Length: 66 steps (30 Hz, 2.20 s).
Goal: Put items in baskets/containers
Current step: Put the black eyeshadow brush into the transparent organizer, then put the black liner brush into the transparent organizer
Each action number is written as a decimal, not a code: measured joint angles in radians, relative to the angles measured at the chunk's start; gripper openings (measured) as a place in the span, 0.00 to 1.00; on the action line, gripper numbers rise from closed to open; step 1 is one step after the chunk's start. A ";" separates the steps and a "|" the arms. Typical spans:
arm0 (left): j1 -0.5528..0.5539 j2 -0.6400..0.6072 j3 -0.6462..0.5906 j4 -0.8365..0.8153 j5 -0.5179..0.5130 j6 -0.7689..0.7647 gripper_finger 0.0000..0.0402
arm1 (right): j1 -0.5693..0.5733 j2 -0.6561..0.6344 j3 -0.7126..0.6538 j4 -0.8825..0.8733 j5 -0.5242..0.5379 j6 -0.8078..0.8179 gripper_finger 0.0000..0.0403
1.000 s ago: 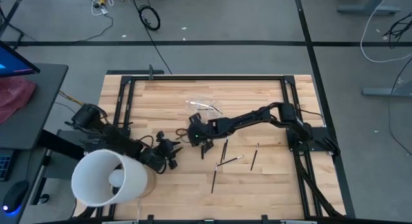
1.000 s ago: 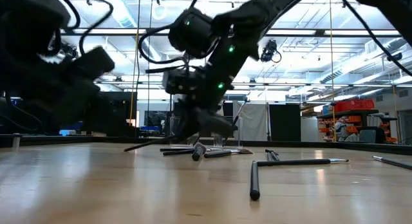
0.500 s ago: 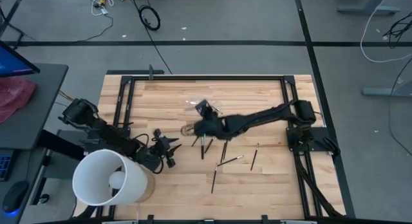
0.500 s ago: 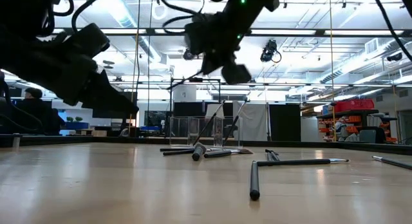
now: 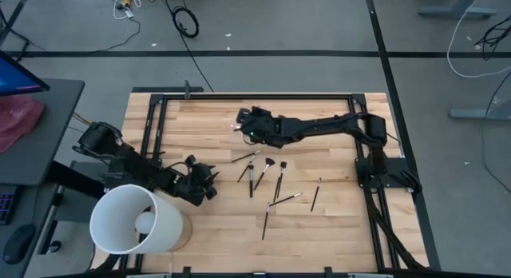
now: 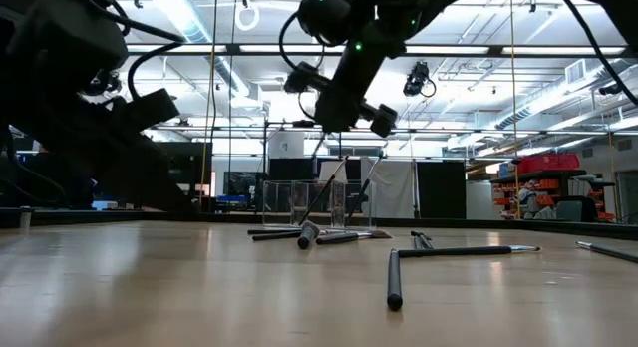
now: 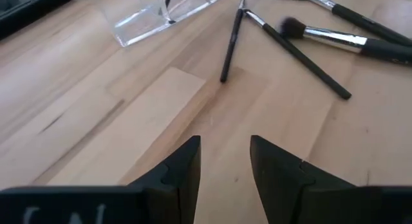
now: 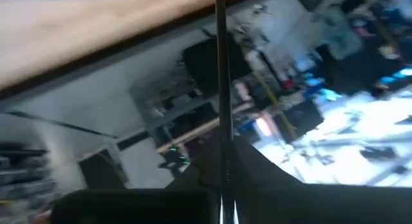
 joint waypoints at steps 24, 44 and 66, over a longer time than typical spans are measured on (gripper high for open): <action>-0.001 0.000 0.000 -0.008 0.021 -0.012 0.34 | -0.025 0.026 0.000 0.018 -0.231 -0.036 0.12; 0.000 0.000 0.000 0.064 -0.008 -0.026 0.34 | 0.008 -0.084 0.000 -0.129 0.017 0.692 0.15; 0.379 0.143 0.001 0.585 0.410 0.523 0.34 | 0.071 -0.788 -0.684 0.007 -0.662 1.627 0.14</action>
